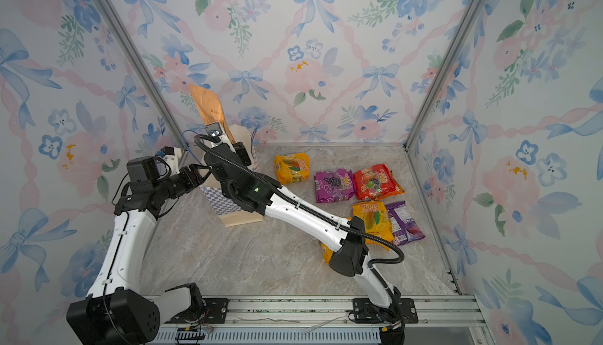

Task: Place the snacks into the paper bag
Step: Place the snack in the paper bag.

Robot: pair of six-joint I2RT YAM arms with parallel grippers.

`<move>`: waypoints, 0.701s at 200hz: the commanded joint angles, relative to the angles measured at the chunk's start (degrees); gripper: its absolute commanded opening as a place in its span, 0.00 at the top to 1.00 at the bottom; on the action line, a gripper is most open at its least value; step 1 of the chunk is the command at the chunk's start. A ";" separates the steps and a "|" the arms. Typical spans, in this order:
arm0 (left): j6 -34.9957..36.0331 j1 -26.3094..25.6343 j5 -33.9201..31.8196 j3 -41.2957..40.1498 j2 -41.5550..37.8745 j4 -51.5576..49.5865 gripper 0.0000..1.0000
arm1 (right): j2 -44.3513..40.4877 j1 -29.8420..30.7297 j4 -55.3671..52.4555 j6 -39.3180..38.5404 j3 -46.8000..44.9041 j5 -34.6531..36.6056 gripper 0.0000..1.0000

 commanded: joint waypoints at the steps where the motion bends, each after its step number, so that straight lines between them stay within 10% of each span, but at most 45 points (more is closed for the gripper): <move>1: 1.51 0.39 0.76 -0.06 0.30 0.12 0.34 | 1.52 -0.50 2.06 0.10 2.04 2.01 1.00; 117: 1.47 0.39 0.70 -0.03 0.36 0.16 0.33 | 2.41 -0.54 2.44 -0.78 1.80 1.13 0.91; 140: 1.42 0.39 0.55 -0.02 0.39 0.08 0.33 | 2.19 -0.54 2.86 -0.68 1.09 0.97 0.75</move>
